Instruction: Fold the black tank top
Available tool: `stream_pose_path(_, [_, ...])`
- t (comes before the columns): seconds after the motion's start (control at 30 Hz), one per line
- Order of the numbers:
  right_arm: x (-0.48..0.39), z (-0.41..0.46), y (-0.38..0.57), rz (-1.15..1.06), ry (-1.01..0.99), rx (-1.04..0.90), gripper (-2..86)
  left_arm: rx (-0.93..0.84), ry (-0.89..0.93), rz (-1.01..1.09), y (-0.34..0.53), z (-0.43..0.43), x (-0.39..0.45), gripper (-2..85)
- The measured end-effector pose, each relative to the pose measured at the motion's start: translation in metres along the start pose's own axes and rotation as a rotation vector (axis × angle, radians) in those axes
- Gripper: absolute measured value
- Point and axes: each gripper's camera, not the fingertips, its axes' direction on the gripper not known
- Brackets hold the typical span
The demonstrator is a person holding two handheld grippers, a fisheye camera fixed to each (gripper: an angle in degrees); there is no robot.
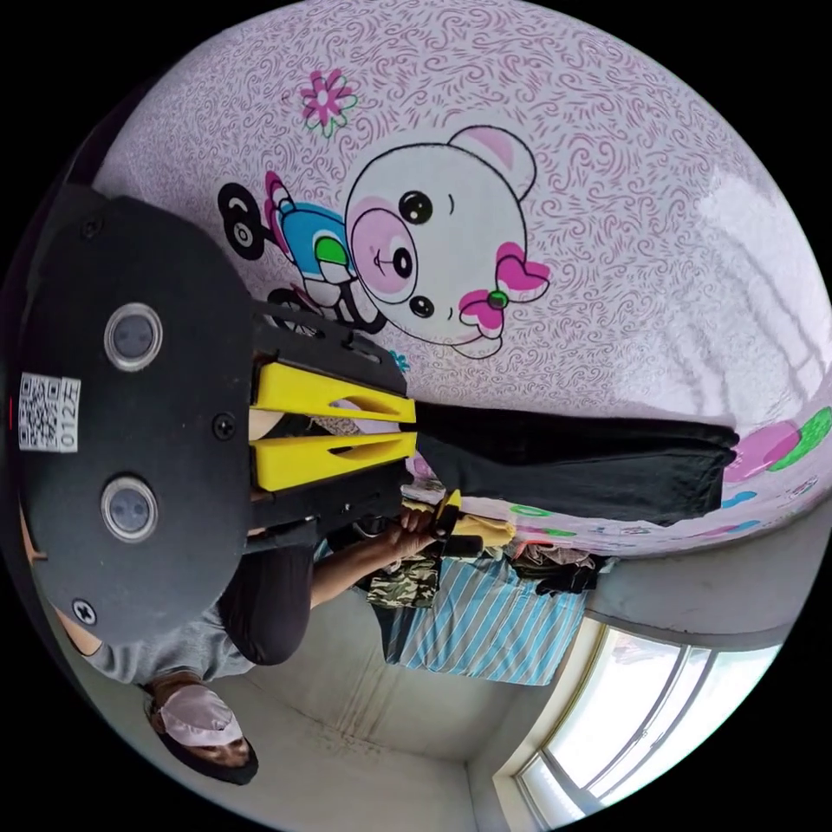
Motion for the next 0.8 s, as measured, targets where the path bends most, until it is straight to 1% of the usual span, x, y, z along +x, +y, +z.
stream_pose_path(0.1, [0.034,-0.038,0.006,0.000,0.021,-0.001,1.5,-0.027,0.000,0.033,0.004,0.007,0.006,0.9])
stream_pose_path(0.13, [0.047,-0.055,0.009,-0.002,0.064,-0.016,2.0,-0.028,-0.012,0.045,0.006,0.006,0.008,0.9])
stream_pose_path(0.2, [0.061,-0.087,0.013,-0.014,0.121,-0.035,2.9,-0.009,-0.111,0.112,0.014,-0.002,0.024,1.0])
stream_pose_path(0.23, [0.066,-0.113,0.016,-0.028,0.189,-0.024,3.0,-0.001,-0.140,0.133,0.016,-0.005,0.029,1.1])
stream_pose_path(0.27, [0.066,-0.140,0.020,-0.058,0.275,0.011,2.8,0.031,-0.211,0.183,0.019,-0.011,0.040,1.1])
stream_pose_path(0.3, [0.065,-0.153,0.022,-0.078,0.311,0.031,2.6,0.074,-0.278,0.251,0.020,-0.015,0.054,1.1])
stream_pose_path(0.37, [0.061,-0.192,0.018,-0.176,0.356,0.075,1.8,0.135,-0.333,0.339,0.015,-0.016,0.072,1.1])
stream_pose_path(0.47, [0.072,-0.215,0.002,-0.258,0.351,0.052,0.9,0.181,-0.300,0.439,-0.005,-0.001,0.093,1.1])
stream_pose_path(0.53, [0.092,-0.226,-0.006,-0.277,0.345,0.013,0.4,0.150,-0.312,0.429,-0.019,0.015,0.099,1.0])
stream_pose_path(0.6, [0.119,-0.242,-0.010,-0.286,0.351,-0.016,-0.1,0.061,-0.411,0.390,-0.028,0.041,0.100,0.9])
stream_pose_path(0.7, [0.183,-0.281,-0.012,-0.277,0.442,-0.072,-0.7,0.011,-0.501,0.344,-0.023,0.063,0.086,0.7])
stream_pose_path(0.73, [0.209,-0.302,-0.010,-0.292,0.468,-0.088,-0.8,0.007,-0.509,0.335,-0.022,0.066,0.081,0.7])
stream_pose_path(0.8, [0.247,-0.347,-0.008,-0.292,0.447,-0.092,-0.9,0.021,-0.493,0.349,-0.011,0.077,0.066,0.5])
